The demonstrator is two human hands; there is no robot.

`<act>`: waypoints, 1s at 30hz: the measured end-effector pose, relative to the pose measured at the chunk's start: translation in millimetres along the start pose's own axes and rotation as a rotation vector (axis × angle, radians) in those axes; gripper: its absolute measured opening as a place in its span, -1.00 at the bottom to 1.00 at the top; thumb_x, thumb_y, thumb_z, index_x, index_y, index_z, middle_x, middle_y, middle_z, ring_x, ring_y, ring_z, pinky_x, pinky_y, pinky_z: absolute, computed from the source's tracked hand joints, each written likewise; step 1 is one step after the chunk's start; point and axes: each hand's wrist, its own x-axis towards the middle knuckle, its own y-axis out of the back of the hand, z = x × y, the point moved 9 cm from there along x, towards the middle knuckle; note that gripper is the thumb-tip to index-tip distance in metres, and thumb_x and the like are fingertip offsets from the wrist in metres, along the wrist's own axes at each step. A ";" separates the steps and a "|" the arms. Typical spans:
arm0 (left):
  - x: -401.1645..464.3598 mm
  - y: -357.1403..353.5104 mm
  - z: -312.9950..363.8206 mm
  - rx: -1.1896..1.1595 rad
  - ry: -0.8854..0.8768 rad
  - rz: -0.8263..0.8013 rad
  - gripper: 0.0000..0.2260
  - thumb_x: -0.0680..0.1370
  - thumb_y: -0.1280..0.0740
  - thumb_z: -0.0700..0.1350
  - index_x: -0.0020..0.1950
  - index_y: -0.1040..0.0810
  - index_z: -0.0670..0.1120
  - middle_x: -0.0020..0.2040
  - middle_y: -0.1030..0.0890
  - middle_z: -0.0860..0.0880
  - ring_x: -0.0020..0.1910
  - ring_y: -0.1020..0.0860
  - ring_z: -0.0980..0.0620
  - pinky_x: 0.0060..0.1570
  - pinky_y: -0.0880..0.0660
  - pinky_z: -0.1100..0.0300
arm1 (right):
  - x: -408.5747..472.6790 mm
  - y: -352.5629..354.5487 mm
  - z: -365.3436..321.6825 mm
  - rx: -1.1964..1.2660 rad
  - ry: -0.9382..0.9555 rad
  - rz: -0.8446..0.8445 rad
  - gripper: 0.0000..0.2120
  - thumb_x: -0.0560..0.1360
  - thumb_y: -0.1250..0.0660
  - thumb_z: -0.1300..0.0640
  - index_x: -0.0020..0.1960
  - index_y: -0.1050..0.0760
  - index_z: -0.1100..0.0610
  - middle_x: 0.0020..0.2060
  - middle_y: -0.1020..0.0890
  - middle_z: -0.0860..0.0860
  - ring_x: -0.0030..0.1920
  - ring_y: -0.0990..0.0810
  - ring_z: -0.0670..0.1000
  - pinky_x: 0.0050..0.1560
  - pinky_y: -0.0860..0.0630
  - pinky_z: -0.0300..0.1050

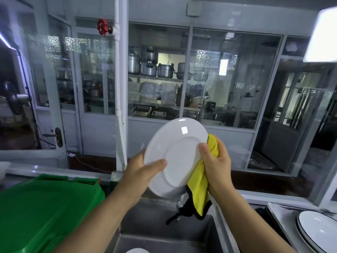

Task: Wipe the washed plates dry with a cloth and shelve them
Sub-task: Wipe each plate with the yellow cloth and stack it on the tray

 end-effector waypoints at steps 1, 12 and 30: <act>2.6 0.4 -1.9 0.005 0.044 -0.063 -0.60 0.16 -0.48 0.08 -0.03 -0.64 0.06 -0.05 -0.70 0.02 -0.02 -0.64 0.01 -0.12 -0.55 0.19 | 0.8 0.9 -5.7 -0.037 0.033 -0.033 -0.67 0.44 -0.45 0.11 0.18 -0.52 -0.03 -0.01 -0.67 -0.05 0.00 -0.64 -0.02 0.12 -0.57 0.11; 10.8 -7.6 9.6 0.116 0.077 -0.123 -0.73 0.33 -0.42 -0.03 -0.05 -0.64 -0.13 -0.13 -0.71 -0.09 -0.14 -0.67 -0.04 -0.13 -0.59 0.14 | -21.8 -41.9 -71.4 -0.838 0.759 -0.225 -0.51 0.53 -0.17 -0.19 0.39 -0.42 0.00 0.05 -0.48 -0.02 0.01 -0.48 0.01 -0.04 -0.44 -0.05; 13.9 23.8 -15.0 -0.507 0.187 0.377 -0.76 0.51 -0.33 0.01 0.10 -0.57 -0.08 -0.03 -0.67 -0.09 -0.03 -0.62 -0.11 -0.17 -0.52 0.07 | -57.5 -27.9 -24.3 -0.854 0.769 -0.040 -0.50 0.65 0.09 -0.13 0.43 -0.35 0.08 0.10 -0.33 0.04 0.07 -0.25 0.05 0.15 -0.21 -0.12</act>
